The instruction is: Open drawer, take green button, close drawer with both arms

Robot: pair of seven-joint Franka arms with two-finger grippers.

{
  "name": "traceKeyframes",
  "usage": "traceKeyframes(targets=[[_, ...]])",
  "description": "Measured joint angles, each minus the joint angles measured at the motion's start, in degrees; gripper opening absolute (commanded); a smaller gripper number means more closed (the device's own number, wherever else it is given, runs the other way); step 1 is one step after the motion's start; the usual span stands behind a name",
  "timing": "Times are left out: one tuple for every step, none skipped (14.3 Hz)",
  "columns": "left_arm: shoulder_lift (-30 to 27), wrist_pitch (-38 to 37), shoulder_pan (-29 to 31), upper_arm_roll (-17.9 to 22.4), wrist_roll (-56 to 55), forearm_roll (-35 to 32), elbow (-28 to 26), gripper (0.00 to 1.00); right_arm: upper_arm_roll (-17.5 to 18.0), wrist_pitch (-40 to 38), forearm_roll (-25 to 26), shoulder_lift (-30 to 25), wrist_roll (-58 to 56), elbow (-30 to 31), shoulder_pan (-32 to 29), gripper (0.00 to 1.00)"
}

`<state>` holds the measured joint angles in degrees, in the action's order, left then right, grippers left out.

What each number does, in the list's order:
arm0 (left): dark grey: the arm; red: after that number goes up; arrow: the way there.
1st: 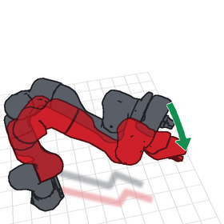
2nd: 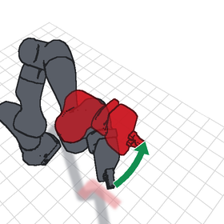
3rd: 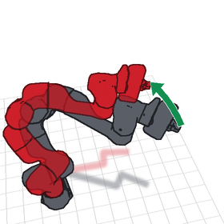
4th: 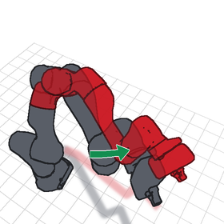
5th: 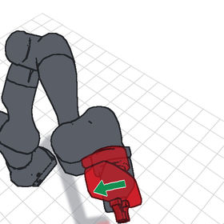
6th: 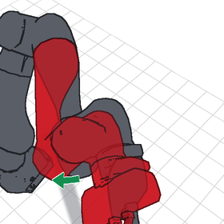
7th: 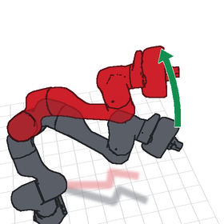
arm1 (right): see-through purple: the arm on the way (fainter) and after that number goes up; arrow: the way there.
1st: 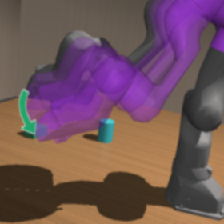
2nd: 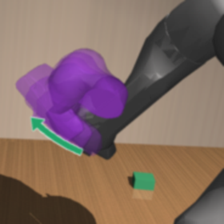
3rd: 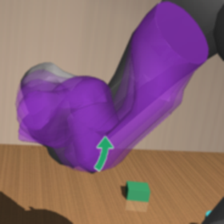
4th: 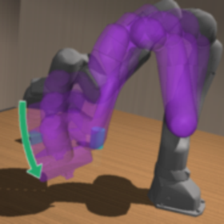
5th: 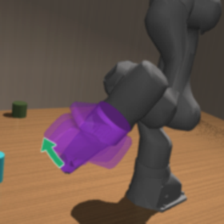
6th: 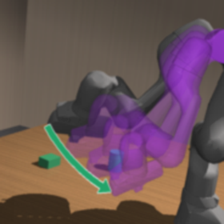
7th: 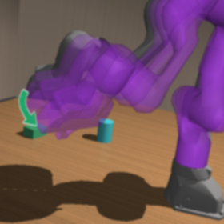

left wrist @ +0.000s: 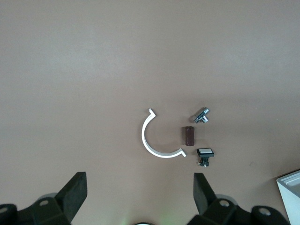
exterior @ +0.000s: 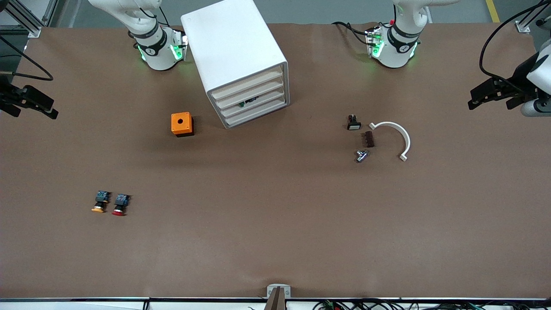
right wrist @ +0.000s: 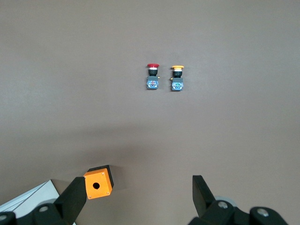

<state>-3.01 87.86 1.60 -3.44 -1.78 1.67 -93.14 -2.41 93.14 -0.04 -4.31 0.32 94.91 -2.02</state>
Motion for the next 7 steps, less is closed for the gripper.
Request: traceKeyframes(targets=[[0.0, -0.07, 0.0, 0.0, 0.0, 0.0, 0.0, 1.0, -0.01, 0.0, 0.0, 0.0, 0.0, 0.0, 0.0, 1.0], [0.0, -0.32, 0.0, 0.0, 0.0, 0.0, 0.0, 1.0, -0.01, 0.0, 0.0, 0.0, 0.0, 0.0, 0.0, 1.0], [0.0, -0.53, 0.0, 0.0, 0.0, 0.0, 0.0, 1.0, -0.01, 0.0, 0.0, 0.0, 0.0, 0.0, 0.0, 1.0], [0.0, -0.61, 0.0, 0.0, 0.0, 0.0, 0.0, 1.0, -0.01, 0.0, 0.0, 0.0, 0.0, 0.0, 0.0, 1.0], [0.0, -0.67, 0.0, 0.0, 0.0, 0.0, 0.0, 1.0, -0.02, 0.0, 0.0, 0.0, 0.0, 0.0, 0.0, 1.0], [0.0, -0.7, 0.0, 0.0, 0.0, 0.0, 0.0, 1.0, -0.03, 0.0, 0.0, 0.0, 0.0, 0.0, 0.0, 1.0], [0.01, -0.73, 0.0, 0.0, 0.0, 0.0, 0.0, 1.0, -0.08, 0.0, 0.0, 0.0, 0.0, 0.0, 0.0, 1.0]])
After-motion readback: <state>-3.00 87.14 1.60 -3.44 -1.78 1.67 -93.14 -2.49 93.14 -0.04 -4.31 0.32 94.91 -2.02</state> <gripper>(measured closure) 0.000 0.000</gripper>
